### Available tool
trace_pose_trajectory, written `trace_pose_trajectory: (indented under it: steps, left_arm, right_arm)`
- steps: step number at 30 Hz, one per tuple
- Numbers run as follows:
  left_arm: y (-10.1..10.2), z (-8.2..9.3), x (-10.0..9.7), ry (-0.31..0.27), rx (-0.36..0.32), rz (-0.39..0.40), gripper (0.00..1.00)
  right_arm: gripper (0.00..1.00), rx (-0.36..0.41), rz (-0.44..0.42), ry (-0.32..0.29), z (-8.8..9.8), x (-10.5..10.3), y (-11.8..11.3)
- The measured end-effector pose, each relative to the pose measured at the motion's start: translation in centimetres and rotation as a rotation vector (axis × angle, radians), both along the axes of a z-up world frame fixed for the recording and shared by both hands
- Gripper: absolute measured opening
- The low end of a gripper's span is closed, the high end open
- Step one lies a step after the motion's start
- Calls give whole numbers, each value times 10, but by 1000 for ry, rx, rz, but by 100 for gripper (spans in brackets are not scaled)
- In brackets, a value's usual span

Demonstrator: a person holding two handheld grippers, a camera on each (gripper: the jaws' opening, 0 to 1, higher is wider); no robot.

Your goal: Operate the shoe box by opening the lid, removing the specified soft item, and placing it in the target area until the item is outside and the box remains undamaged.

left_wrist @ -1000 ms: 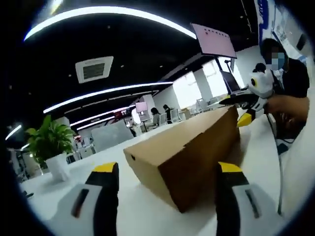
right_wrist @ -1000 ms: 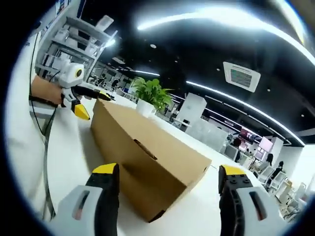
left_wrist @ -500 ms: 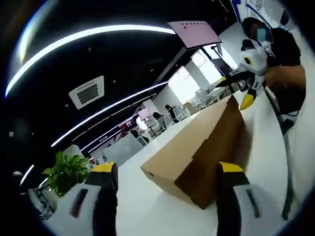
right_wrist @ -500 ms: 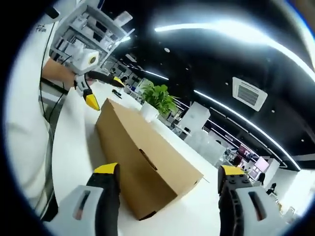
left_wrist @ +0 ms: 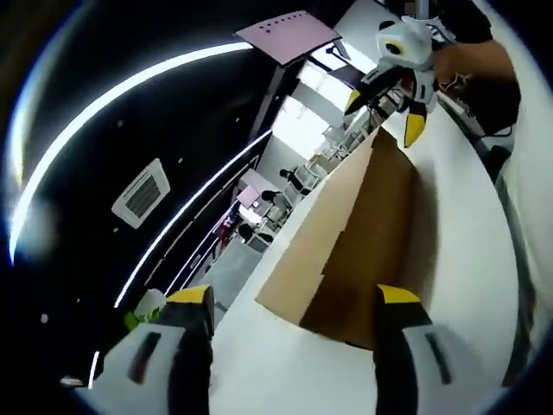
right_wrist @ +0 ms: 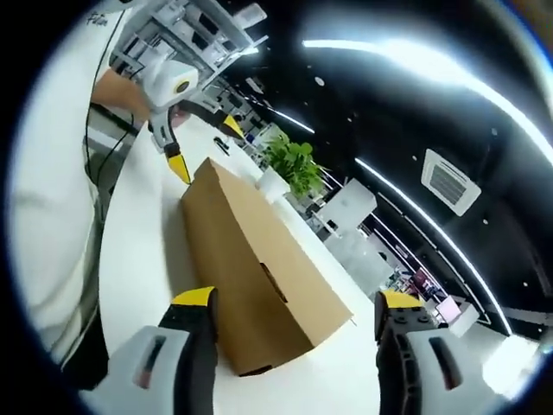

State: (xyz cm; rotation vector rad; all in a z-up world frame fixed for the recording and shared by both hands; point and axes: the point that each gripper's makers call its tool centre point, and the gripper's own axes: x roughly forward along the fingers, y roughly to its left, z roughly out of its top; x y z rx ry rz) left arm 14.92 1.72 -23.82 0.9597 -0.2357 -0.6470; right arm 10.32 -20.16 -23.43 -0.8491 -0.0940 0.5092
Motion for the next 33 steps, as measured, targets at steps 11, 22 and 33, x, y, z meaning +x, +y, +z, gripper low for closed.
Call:
trace_pose_trajectory:
  steps: [11, 22, 33]
  left_arm:
    - [-4, 4, -5, -21, 2, -17, 70]
    - [-12, 1, -8, -54, 20, -63, 60]
    - [-12, 13, -11, -71, -30, -50, 59]
  right_arm:
    - [71, -117, 2, -124, 10, -6, 6]
    - [68, -151, 21, -166, 13, -9, 13]
    - [60, -156, -28, -183, 8, -7, 5]
